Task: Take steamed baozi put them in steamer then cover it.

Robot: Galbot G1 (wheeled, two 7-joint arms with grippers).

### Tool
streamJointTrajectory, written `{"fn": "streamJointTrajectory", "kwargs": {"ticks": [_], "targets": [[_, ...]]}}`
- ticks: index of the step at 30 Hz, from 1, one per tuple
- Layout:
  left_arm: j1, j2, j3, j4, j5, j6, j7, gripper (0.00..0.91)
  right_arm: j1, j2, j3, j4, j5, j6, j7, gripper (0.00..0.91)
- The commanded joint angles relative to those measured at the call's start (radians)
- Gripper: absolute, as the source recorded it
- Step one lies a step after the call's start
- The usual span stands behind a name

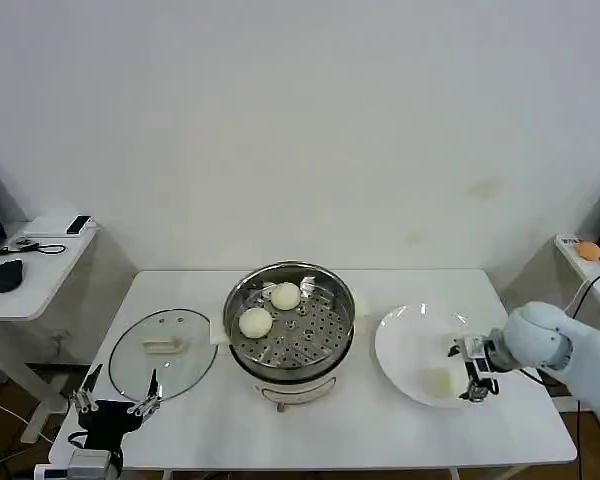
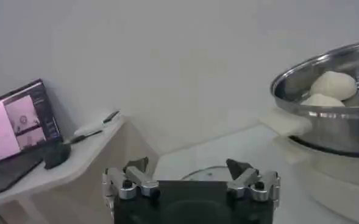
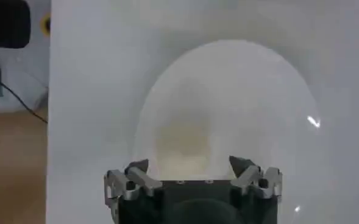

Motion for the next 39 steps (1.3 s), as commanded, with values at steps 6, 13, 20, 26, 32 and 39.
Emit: {"fn": "streamJointTrajectory", "kwargs": {"ticks": [6,13,20,26,32,39], "targets": [[-0.011,0.001,-0.001,0.013,-0.001,0.001,0.001,0.907,-0.029,0.079,0.006,-0.09,-0.01,0.007,0.014,0.907],[-0.021,0.003,-0.002,0.022,-0.003,0.002,0.002,0.907,-0.018,0.092,-0.005,-0.108,-0.005,-0.006,0.004,0.907],[-0.029,0.003,0.001,0.027,-0.004,0.003,0.001,0.907,-0.018,0.097,-0.008,-0.113,0.001,-0.025,0.001,0.725],[-0.027,0.003,0.001,0.026,-0.004,0.002,0.001,0.907,-0.019,0.104,-0.006,-0.115,0.004,-0.042,0.0,0.625],[-0.022,0.002,-0.002,0.02,-0.006,0.001,0.0,0.907,-0.005,0.094,-0.007,-0.114,0.008,-0.045,-0.01,0.605],[-0.019,0.0,-0.001,0.014,-0.005,0.001,-0.001,0.907,0.057,0.085,-0.009,-0.102,0.029,-0.038,-0.023,0.605]]}}
